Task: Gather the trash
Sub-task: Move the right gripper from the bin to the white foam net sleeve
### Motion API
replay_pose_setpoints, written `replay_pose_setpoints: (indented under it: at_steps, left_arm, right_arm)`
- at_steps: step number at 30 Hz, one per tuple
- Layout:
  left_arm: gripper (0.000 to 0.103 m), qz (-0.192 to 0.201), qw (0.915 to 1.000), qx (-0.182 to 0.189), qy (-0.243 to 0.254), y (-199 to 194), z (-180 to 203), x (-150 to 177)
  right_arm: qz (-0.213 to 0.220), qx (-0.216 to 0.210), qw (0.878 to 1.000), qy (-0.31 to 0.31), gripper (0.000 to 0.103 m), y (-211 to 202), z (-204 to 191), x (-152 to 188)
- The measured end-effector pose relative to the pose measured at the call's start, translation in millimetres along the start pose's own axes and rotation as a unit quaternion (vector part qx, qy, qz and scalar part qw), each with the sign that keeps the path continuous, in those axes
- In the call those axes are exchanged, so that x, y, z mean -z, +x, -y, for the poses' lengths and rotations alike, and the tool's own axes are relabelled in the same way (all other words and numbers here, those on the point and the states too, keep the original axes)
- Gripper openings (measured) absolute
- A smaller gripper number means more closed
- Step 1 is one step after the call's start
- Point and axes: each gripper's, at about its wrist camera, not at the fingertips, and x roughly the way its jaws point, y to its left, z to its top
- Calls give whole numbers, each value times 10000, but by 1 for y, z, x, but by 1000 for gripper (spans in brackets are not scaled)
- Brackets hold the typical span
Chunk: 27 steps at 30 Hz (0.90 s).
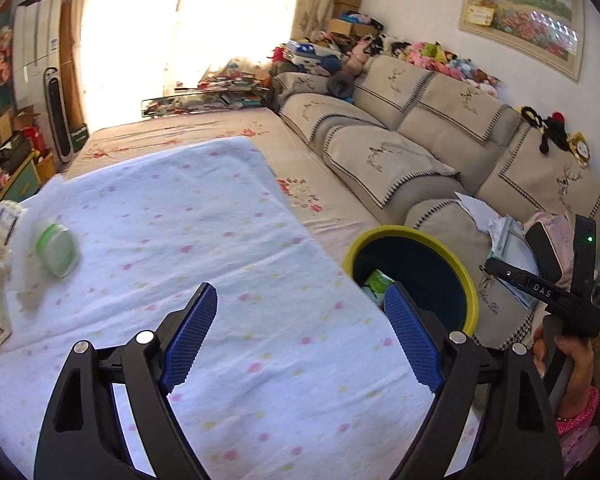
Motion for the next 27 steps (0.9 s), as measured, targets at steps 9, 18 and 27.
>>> replay_pose_setpoints:
  at_steps: [9,18,27]
  left_arm:
    - [87,564,9854,-1342,-882,-77,-149,43]
    - [87,652,9643,-2138,-1417,-94,-258,85]
    - [89,642,9610,-2088,-1696,-91,-278,95]
  right_arm:
    - [-169,-318,9966,-747,75,11,-88,3]
    - [-385,-873,9786,-1822,76,31,-215,11]
    - [-633,-1595,9492,-2637,76,59,-344,29]
